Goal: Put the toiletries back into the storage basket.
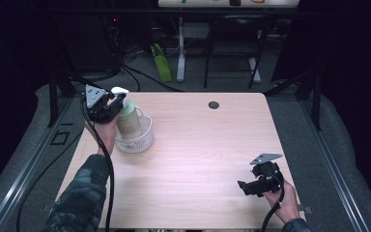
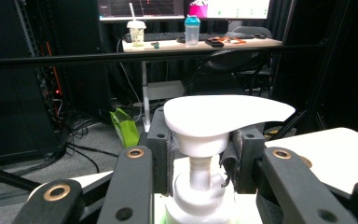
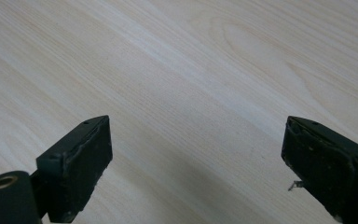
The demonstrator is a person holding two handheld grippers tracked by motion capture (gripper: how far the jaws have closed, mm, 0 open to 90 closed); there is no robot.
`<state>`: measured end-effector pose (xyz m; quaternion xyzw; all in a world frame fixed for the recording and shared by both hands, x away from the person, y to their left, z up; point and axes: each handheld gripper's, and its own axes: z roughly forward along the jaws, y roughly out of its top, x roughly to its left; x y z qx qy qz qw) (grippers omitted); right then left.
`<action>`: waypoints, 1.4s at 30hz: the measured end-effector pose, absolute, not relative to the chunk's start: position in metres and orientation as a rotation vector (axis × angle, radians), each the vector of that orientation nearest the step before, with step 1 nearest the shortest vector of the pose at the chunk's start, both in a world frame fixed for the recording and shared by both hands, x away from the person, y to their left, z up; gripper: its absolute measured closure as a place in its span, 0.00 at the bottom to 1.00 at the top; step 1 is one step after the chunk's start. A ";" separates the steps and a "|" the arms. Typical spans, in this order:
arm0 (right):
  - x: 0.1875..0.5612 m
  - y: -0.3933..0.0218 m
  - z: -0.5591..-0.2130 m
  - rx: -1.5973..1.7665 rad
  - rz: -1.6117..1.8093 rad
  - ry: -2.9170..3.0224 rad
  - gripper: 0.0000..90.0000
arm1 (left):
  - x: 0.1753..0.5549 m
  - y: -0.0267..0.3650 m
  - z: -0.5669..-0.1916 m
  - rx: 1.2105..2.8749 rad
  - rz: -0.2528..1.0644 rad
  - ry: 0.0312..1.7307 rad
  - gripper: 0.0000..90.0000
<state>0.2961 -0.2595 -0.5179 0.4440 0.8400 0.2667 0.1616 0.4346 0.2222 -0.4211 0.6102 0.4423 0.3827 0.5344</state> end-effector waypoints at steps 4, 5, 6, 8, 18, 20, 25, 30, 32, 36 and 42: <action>0.296 -0.259 -0.518 1.268 0.763 2.399 0.09 | 0.434 0.222 -0.426 1.458 0.905 1.064 0.74; 0.296 -0.259 -0.518 1.267 0.761 2.399 0.09 | 0.434 0.223 -0.427 1.463 0.904 1.065 0.74; 0.296 -0.259 -0.518 1.268 0.760 2.398 0.09 | 0.434 0.223 -0.427 1.461 0.900 1.059 0.74; 0.296 -0.259 -0.518 1.269 0.762 2.398 0.09 | 0.433 0.223 -0.427 1.463 0.903 1.061 0.74; 0.296 -0.258 -0.517 1.262 0.760 2.398 0.09 | 0.421 0.217 -0.429 1.484 0.929 1.051 0.74; 0.295 -0.258 -0.517 1.261 0.760 2.398 0.09 | 0.419 0.218 -0.429 1.482 0.921 1.055 0.74; 0.295 -0.258 -0.517 1.259 0.760 2.398 0.09 | 0.417 0.217 -0.428 1.487 0.913 1.067 0.72; 0.296 -0.258 -0.517 1.266 0.762 2.397 0.09 | 0.416 0.219 -0.428 1.472 0.900 1.095 0.62; 0.296 -0.258 -0.517 1.265 0.763 2.397 0.09 | 0.415 0.220 -0.428 1.463 0.890 1.113 0.58; 0.295 -0.258 -0.517 1.261 0.762 2.398 0.09 | 0.414 0.221 -0.428 1.467 0.882 1.137 0.43; 0.296 -0.258 -0.517 1.260 0.761 2.399 0.09 | 0.412 0.221 -0.429 1.491 0.844 1.166 0.20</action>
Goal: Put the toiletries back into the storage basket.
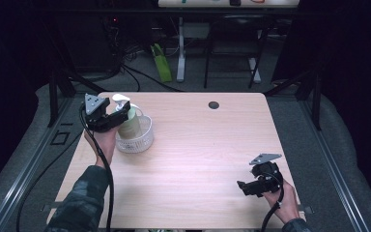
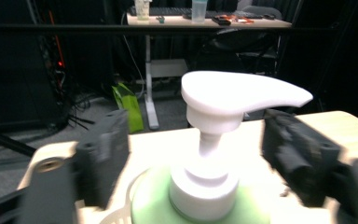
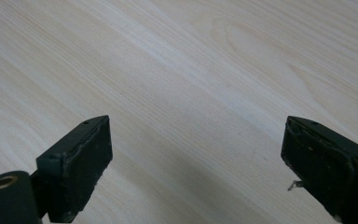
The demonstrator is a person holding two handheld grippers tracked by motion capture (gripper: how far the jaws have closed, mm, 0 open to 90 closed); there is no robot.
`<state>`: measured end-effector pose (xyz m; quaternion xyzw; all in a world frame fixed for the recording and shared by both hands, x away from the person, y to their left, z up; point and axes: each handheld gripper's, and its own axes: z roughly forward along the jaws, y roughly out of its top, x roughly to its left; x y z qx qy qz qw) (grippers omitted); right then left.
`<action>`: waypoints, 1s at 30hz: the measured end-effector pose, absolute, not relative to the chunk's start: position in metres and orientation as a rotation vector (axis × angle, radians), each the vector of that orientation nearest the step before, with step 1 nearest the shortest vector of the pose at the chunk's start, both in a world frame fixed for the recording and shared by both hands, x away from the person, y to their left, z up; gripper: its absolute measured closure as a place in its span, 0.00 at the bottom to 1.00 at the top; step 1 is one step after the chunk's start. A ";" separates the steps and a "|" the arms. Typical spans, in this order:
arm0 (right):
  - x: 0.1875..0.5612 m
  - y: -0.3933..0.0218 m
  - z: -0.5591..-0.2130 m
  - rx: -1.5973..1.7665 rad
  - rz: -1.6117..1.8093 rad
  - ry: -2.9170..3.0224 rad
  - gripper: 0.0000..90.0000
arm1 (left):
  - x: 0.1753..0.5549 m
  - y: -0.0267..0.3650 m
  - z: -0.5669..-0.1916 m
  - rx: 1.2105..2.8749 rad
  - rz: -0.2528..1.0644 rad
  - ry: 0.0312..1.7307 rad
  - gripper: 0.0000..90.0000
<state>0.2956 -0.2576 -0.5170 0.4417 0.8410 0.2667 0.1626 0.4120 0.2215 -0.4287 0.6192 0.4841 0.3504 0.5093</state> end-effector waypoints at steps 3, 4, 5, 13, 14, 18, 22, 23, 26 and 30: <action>0.295 -0.257 -0.517 1.259 0.762 2.401 0.09 | 0.408 0.221 -0.429 1.507 0.834 1.166 0.16; 0.295 -0.257 -0.517 1.259 0.761 2.401 0.09 | 0.407 0.221 -0.429 1.519 0.839 1.161 0.15; 0.295 -0.257 -0.517 1.259 0.762 2.401 0.09 | 0.406 0.221 -0.430 1.521 0.838 1.156 0.13; 0.295 -0.257 -0.517 1.257 0.762 2.403 0.09 | 0.396 0.220 -0.439 1.601 0.788 1.163 0.04; 0.295 -0.257 -0.517 1.255 0.761 2.403 0.09 | 0.395 0.219 -0.440 1.606 0.793 1.161 0.04; 0.295 -0.257 -0.517 1.252 0.759 2.403 0.09 | 0.388 0.221 -0.443 1.645 0.763 1.167 0.02; 0.296 -0.257 -0.517 1.253 0.759 2.404 0.09 | 0.382 0.224 -0.444 1.677 0.715 1.179 0.00; 0.296 -0.256 -0.517 1.252 0.758 2.404 0.09 | 0.381 0.224 -0.444 1.683 0.719 1.180 0.00; 0.295 -0.256 -0.517 1.253 0.757 2.403 0.09 | 0.374 0.224 -0.445 1.706 0.714 1.172 0.00; 0.295 -0.256 -0.517 1.252 0.756 2.406 0.09 | 0.365 0.225 -0.447 1.730 0.700 1.169 0.00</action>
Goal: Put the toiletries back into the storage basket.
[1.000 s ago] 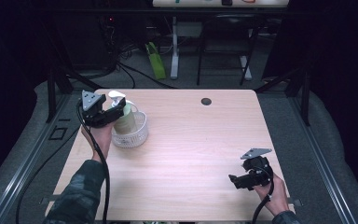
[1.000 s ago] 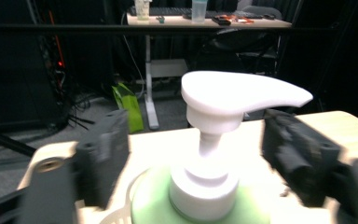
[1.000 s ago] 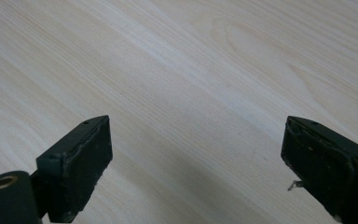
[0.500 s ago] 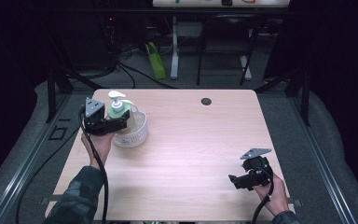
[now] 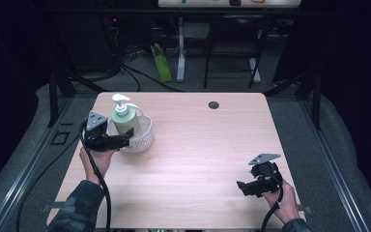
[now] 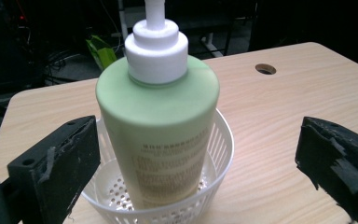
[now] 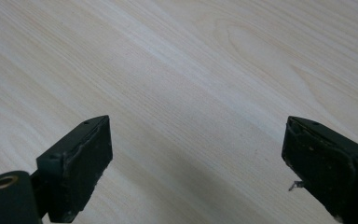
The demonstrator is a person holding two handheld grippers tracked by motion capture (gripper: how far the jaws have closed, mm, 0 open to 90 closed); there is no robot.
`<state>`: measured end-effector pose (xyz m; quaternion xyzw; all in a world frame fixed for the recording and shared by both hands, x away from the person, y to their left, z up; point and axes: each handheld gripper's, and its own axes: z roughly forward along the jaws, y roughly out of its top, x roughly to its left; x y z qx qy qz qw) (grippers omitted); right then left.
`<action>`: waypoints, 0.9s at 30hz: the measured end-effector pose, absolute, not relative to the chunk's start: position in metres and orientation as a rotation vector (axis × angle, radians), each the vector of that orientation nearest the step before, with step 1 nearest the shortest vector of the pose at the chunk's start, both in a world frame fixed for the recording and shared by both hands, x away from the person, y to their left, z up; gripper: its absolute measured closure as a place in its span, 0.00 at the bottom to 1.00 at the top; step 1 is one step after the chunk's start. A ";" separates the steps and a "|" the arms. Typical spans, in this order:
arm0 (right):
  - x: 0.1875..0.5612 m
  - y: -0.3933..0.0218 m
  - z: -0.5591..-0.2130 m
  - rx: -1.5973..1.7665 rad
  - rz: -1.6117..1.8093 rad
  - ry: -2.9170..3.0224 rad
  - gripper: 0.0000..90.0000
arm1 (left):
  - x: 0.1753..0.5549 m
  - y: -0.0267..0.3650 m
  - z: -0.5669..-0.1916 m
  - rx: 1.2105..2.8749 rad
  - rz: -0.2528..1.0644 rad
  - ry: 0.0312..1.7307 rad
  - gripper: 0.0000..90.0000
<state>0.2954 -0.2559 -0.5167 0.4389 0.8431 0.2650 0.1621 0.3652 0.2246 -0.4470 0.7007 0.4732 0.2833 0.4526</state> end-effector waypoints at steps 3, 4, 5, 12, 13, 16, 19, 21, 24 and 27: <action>0.295 -0.256 -0.517 1.252 0.756 2.405 0.09 | 0.358 0.225 -0.449 1.747 0.687 1.164 0.00; 0.295 -0.256 -0.517 1.254 0.756 2.405 0.09 | 0.355 0.225 -0.449 1.749 0.686 1.163 0.00; 0.295 -0.256 -0.517 1.254 0.756 2.405 0.09 | 0.352 0.225 -0.450 1.756 0.686 1.162 0.00; 0.295 -0.255 -0.517 1.248 0.756 2.411 0.09 | 0.334 0.228 -0.455 1.797 0.663 1.167 0.00; 0.295 -0.256 -0.517 1.249 0.753 2.409 0.09 | 0.332 0.229 -0.456 1.805 0.661 1.170 0.00; 0.295 -0.256 -0.517 1.249 0.754 2.409 0.09 | 0.323 0.231 -0.464 1.835 0.653 1.182 0.00; 0.296 -0.256 -0.517 1.249 0.751 2.407 0.09 | 0.317 0.235 -0.472 1.846 0.628 1.208 0.00; 0.296 -0.256 -0.517 1.246 0.750 2.408 0.09 | 0.314 0.237 -0.476 1.861 0.618 1.218 0.00; 0.296 -0.257 -0.517 1.246 0.751 2.407 0.09 | 0.312 0.240 -0.478 1.842 0.610 1.237 0.00; 0.296 -0.257 -0.518 1.237 0.738 2.409 0.09 | 0.313 0.239 -0.479 1.842 0.618 1.236 0.00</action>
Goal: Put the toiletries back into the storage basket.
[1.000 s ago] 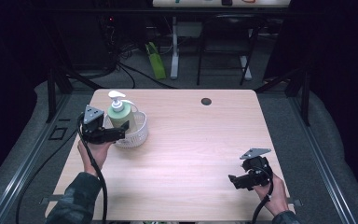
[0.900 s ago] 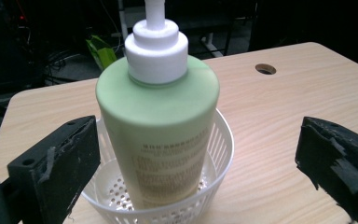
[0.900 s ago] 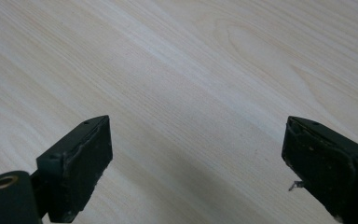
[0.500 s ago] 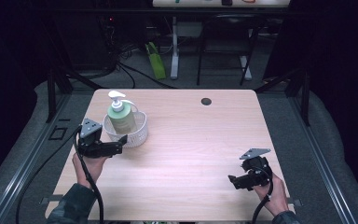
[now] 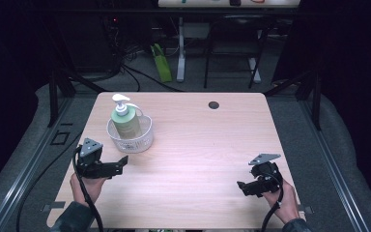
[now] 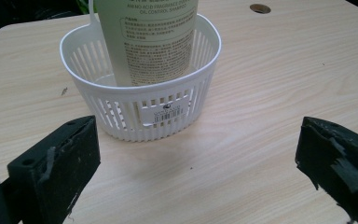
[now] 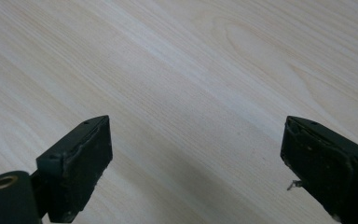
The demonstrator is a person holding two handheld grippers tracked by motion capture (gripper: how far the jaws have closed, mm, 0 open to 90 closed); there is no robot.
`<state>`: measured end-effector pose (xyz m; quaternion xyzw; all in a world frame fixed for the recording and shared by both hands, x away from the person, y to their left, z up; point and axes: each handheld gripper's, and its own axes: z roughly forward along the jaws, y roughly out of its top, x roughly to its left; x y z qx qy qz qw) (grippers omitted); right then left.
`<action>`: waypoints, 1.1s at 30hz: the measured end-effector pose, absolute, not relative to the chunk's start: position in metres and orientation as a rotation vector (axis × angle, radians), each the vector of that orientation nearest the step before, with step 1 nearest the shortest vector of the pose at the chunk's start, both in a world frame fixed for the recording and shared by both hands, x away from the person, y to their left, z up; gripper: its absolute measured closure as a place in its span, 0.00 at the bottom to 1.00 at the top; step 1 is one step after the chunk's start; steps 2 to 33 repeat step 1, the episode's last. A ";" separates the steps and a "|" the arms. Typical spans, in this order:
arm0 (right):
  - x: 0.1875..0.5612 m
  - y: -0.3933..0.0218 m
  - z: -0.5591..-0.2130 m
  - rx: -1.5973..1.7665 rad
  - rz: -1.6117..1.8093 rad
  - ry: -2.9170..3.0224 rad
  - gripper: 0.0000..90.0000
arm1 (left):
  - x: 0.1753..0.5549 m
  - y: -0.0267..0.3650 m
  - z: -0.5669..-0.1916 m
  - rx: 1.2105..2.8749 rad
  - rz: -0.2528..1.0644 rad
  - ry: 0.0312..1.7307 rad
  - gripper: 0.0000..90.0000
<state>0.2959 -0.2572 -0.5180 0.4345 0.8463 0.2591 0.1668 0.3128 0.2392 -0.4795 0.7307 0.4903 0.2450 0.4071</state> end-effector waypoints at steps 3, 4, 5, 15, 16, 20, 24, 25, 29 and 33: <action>0.296 -0.257 -0.518 1.243 0.738 2.408 0.09 | 0.314 0.238 -0.480 1.842 0.617 1.233 0.00; 0.296 -0.257 -0.518 1.243 0.738 2.408 0.09 | 0.314 0.238 -0.480 1.842 0.617 1.233 0.00; 0.296 -0.257 -0.518 1.243 0.738 2.408 0.09 | 0.314 0.238 -0.480 1.842 0.617 1.233 0.00; 0.296 -0.257 -0.518 1.243 0.738 2.408 0.09 | 0.314 0.238 -0.480 1.842 0.617 1.233 0.00; 0.296 -0.257 -0.518 1.243 0.738 2.408 0.09 | 0.314 0.238 -0.480 1.842 0.617 1.233 0.00; 0.296 -0.257 -0.518 1.243 0.738 2.408 0.09 | 0.314 0.238 -0.480 1.842 0.617 1.233 0.00; 0.296 -0.257 -0.518 1.243 0.738 2.408 0.09 | 0.314 0.238 -0.480 1.842 0.617 1.233 0.00; 0.296 -0.257 -0.518 1.243 0.738 2.408 0.09 | 0.314 0.238 -0.480 1.842 0.617 1.233 0.00; 0.296 -0.257 -0.518 1.243 0.738 2.408 0.09 | 0.314 0.238 -0.480 1.842 0.617 1.233 0.00; 0.296 -0.257 -0.518 1.243 0.738 2.408 0.09 | 0.314 0.238 -0.480 1.842 0.617 1.233 0.00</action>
